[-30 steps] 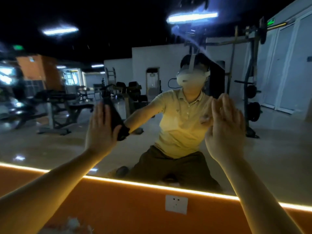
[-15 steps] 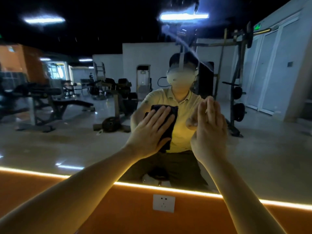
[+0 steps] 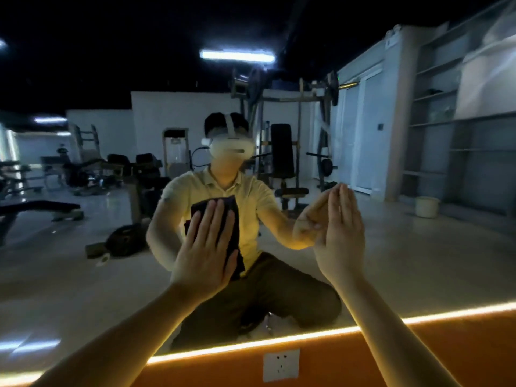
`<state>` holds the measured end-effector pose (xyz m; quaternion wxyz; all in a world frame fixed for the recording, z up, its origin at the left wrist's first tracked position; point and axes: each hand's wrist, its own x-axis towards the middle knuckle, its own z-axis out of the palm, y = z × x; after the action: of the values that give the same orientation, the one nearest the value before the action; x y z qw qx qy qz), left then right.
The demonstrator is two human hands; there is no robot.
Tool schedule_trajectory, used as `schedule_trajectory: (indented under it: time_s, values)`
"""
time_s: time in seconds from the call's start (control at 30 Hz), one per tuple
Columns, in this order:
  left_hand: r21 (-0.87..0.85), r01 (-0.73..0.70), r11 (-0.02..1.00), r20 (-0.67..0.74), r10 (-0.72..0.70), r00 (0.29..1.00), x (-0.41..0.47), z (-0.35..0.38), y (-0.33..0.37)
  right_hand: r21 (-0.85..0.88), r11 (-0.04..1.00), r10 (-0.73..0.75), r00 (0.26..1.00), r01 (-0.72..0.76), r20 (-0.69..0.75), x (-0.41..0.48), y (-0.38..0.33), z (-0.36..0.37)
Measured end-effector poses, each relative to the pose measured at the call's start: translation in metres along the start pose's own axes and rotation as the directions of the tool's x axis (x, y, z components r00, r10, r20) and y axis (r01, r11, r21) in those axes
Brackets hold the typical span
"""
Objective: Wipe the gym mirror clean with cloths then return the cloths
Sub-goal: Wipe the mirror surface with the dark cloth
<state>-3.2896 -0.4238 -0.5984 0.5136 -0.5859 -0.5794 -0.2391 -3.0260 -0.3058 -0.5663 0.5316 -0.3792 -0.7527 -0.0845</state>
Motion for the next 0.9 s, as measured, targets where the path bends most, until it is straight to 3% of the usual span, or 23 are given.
schedule_trajectory:
  time_s: [0.23, 0.43, 0.57, 0.63, 0.8, 0.9]
  values:
    - [-0.011, -0.150, 0.989, 0.022, 0.150, 0.988, 0.067, 0.030, 0.097, 0.000, 0.985, -0.172, 0.981, 0.173, 0.090, 0.006, 0.032, -0.047]
    - [-0.013, -0.290, 0.957, 0.146, 0.288, 0.946, 0.132, 0.063, 0.236, -0.091, 0.993, -0.061, 0.983, 0.077, 0.172, 0.053, 0.090, -0.099]
    - [0.023, -0.358, 0.933, 0.176, 0.349, 0.921, 0.142, 0.063, 0.237, -0.103, 0.987, -0.096, 0.970, 0.121, 0.223, 0.070, 0.117, -0.112]
    - [0.029, -0.289, 0.957, 0.145, 0.282, 0.948, 0.140, 0.050, 0.198, -0.093, 0.981, -0.151, 0.973, 0.168, 0.172, 0.083, 0.123, -0.109]
    - [0.188, 0.034, 0.982, 0.036, -0.041, 0.999, 0.128, -0.005, 0.071, -0.038, 0.979, -0.203, 0.978, 0.201, -0.054, 0.115, 0.121, -0.086]
    - [0.162, 0.417, 0.894, -0.097, -0.406, 0.909, 0.136, -0.036, 0.032, -0.036, 0.974, -0.226, 0.967, 0.224, -0.114, 0.116, 0.123, -0.073]
